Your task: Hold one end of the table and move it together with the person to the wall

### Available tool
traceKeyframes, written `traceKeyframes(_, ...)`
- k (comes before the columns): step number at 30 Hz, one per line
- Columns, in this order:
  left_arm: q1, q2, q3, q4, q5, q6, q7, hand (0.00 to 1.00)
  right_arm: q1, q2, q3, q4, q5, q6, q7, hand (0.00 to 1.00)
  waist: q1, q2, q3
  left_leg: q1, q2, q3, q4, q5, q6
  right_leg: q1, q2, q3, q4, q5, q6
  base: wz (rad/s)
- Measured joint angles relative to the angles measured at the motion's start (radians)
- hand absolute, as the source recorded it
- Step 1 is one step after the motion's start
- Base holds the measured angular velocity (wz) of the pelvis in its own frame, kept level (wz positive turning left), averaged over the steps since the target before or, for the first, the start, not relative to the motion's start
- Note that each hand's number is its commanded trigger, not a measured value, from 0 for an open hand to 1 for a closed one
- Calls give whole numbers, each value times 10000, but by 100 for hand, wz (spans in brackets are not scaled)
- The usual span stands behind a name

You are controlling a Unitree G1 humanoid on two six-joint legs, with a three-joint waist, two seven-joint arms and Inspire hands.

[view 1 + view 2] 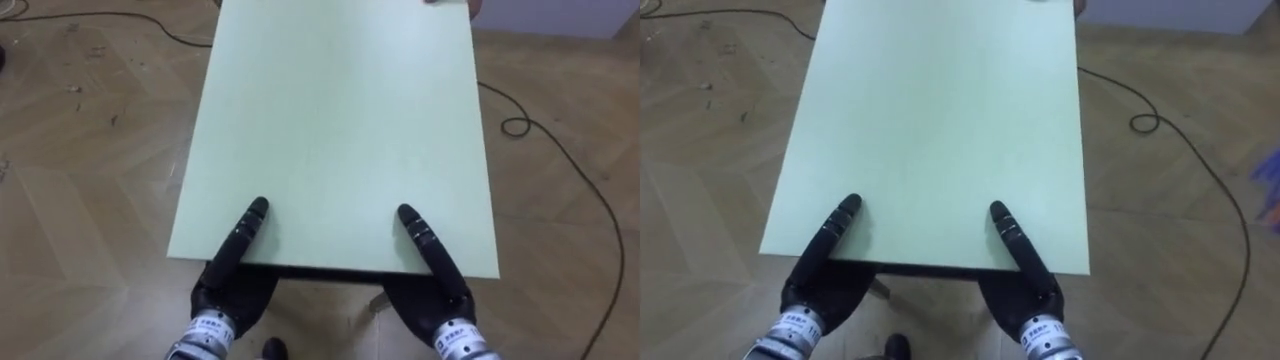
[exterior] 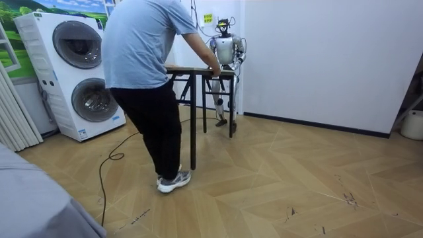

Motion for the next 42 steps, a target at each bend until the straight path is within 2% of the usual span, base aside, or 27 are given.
traceKeyframes(3,-30,-171,46,-4,124,-2,0,100,3,-89,-4,-189,-101,-91,-115,100,-185,370,-3,1111,238,-274,1680,-1016,-68,-155,190,-637,134,95,-213,19)
traceKeyframes(5,-62,-209,58,-127,178,-2,13,100,16,-154,-11,-415,-121,-154,-209,100,-448,526,-21,2085,384,-431,1742,-1055,-166,-434,182,-943,418,70,-255,43)
traceKeyframes(7,-148,-225,51,-203,193,-14,50,100,12,-123,18,-517,-193,-313,-226,100,-643,605,-7,2905,358,-480,723,-1264,-492,-794,106,-995,898,52,-265,36)
traceKeyframes(8,-139,-250,30,-206,209,-67,103,100,26,-123,63,-532,-241,-347,-238,100,-851,514,-34,3088,62,-466,108,-1238,-509,-999,11,-611,1107,99,-306,25)
traceKeyframes(10,-114,-296,-7,-205,209,-84,139,100,43,-189,165,-537,-170,-492,-267,100,-901,560,-91,3454,-225,-726,-823,-1203,-510,-1190,299,474,979,286,-598,12)
traceKeyframes(11,-127,-312,12,-243,310,-104,136,100,15,-213,270,-542,-89,-632,-266,100,-830,564,-168,3672,-388,-1002,-1627,-1192,-664,-1174,341,766,504,593,-365,0)
traceKeyframes(12,-127,-378,62,-267,378,-129,136,100,1,-235,396,-592,-44,-812,-266,100,-751,567,-168,4115,-526,-1246,-2775,-1015,-923,-1299,282,754,583,810,-451,0)
traceKeyframes(14,-105,-472,3,-208,363,-131,133,100,2,-553,590,-688,250,-985,-333,100,-852,632,-131,5020,-479,-1314,-4238,-569,-712,-2718,229,1029,2882,861,-717,10)
traceKeyframes(15,48,-317,13,-366,350,-251,44,100,-64,-580,724,-735,315,-978,-359,100,-819,750,-215,4969,-157,-1204,-4026,-990,-866,-3280,1031,1618,1510,1106,-709,6)
traceKeyframes(16,150,-197,12,-604,321,-347,44,100,-68,-566,795,-911,263,-1012,-382,100,-793,669,-178,4864,-101,-1246,-3309,-1395,-1061,-3459,1145,1550,535,1963,-866,3)
traceKeyframes(17,293,-277,-22,-815,297,-490,43,100,-71,-826,897,-1320,40,-1158,-600,100,-796,905,-98,4895,56,-1309,-1879,-2268,-1218,-3919,1162,1126,498,2950,-1115,-4)
traceKeyframes(18,89,-489,-44,-583,273,-508,40,100,-363,-909,887,-1155,32,-1225,-594,100,-701,1155,-117,4840,54,-1675,-1448,-3157,-863,-4449,1276,863,1061,2801,-1297,0)
traceKeyframes(21,-817,-592,-212,-245,195,-588,489,100,-732,-861,569,-1159,186,-1109,-1013,100,-849,755,-147,4560,-640,-1907,-1685,-3617,-583,-4657,605,184,413,3411,-1404,39)
traceKeyframes(23,-1110,-691,-307,80,109,-593,636,100,-879,-871,410,-961,168,-995,-1142,100,-959,663,-160,4634,-1285,-1677,-1810,-3708,-387,-4381,390,48,-704,4261,-1213,32)
traceKeyframes(25,-1188,-701,-336,130,111,-593,743,100,-866,-820,215,-922,228,-842,-1157,100,-1245,459,-172,4536,-1797,-1299,-2407,-3882,239,-4053,227,314,-2086,5418,-210,36)
traceKeyframes(26,-1143,-658,-333,130,77,-593,779,100,-858,-793,181,-905,261,-722,-1226,100,-1460,201,-224,4264,-2079,-936,-2482,-3891,495,-3753,38,430,-3143,6239,917,26)
traceKeyframes(27,-1014,-659,-321,148,25,-590,787,100,-849,-818,196,-891,221,-610,-1328,100,-1622,83,-193,4170,-2068,-317,-2402,-3960,725,-3699,-164,586,-3001,6530,1367,19)
traceKeyframes(28,-914,-724,-281,219,27,-576,783,100,-842,-819,197,-801,142,-521,-1342,100,-1623,133,-124,4184,-1906,178,-2243,-3994,762,-3786,-185,670,-2248,6180,884,6)
traceKeyframes(29,-726,-823,-269,359,63,-492,770,100,-661,-795,177,-628,93,-440,-1294,100,-1651,295,-102,4300,-1440,894,-2206,-4038,834,-3955,-7,913,-323,4956,-40,7)
traceKeyframes(30,-657,-745,-292,352,127,-387,767,100,-416,-754,175,-600,122,-447,-1111,100,-1645,342,-130,4303,-1104,1241,-2377,-3811,541,-3977,41,1220,1179,3716,18,19)
traceKeyframes(31,-657,-685,-324,352,155,-334,768,100,-302,-756,175,-600,131,-485,-1048,100,-1700,350,-137,4289,-862,1545,-2440,-3687,373,-3928,-16,1300,1899,3062,44,51)
traceKeyframes(33,-628,-649,-380,356,195,-17,791,100,94,-731,104,-654,253,-625,-907,100,-1887,350,-136,4489,-442,2419,-2821,-3237,3,-3078,-707,1447,4146,645,209,63)
traceKeyframes(34,-604,-648,-381,350,197,35,792,100,154,-753,109,-690,331,-654,-908,100,-1867,339,-141,4546,-476,2493,-2829,-3208,-42,-2788,-819,1504,4236,260,387,4)
traceKeyframes(35,-587,-619,-370,332,197,42,793,100,137,-757,168,-693,352,-692,-910,100,-1620,259,-123,4597,-767,2449,-2732,-3169,-116,-2608,-648,1843,3710,-12,489,-71)
traceKeyframes(36,-576,-636,-349,282,201,41,794,100,91,-762,168,-694,369,-691,-911,100,-1175,349,-174,4387,-976,1982,-2805,-3172,-38,-2595,-393,2014,3140,73,307,-92)
traceKeyframes(38,-561,-627,-230,164,383,38,794,100,14,-666,200,-695,359,-691,-910,100,-924,405,-215,4161,-1029,1733,-3139,-2887,199,-2461,-141,1998,2231,665,214,-47)
traceKeyframes(42,-452,-556,-186,135,486,5,775,100,123,-479,203,-694,174,-683,-911,100,-1046,318,-221,4287,-1015,1753,-3781,-2424,451,-1929,-6,1793,896,1470,441,2)
